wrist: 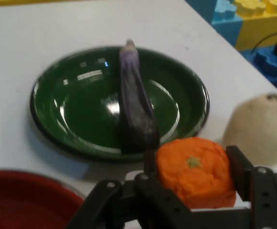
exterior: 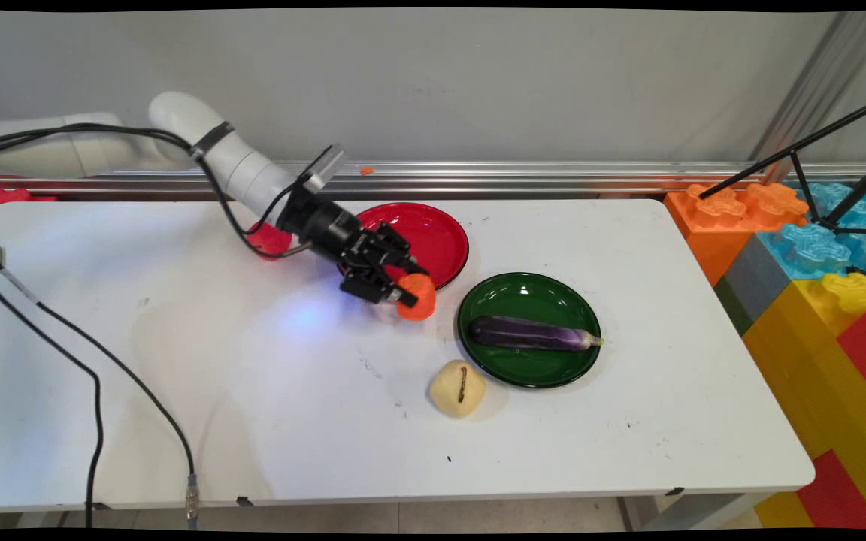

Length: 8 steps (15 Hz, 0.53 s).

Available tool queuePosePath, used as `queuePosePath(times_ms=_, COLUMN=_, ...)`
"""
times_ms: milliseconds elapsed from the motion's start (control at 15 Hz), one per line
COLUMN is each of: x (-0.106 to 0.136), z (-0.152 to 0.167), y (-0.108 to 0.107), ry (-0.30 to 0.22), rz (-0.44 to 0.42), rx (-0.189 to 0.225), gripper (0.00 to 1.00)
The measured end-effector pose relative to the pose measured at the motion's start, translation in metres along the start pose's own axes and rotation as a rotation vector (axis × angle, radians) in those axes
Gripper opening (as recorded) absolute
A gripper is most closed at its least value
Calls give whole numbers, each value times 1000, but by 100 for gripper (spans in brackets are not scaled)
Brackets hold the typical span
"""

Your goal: Place the picked object on the table

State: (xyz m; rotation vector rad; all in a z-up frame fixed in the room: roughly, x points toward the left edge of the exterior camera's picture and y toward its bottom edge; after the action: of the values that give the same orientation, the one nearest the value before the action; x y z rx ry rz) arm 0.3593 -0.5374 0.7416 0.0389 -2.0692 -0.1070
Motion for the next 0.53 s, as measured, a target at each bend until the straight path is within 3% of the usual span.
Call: queuePosePath(times_ms=533, x=-40, z=-10, y=9, ry=-36, rz=4, rx=-3, gripper=0)
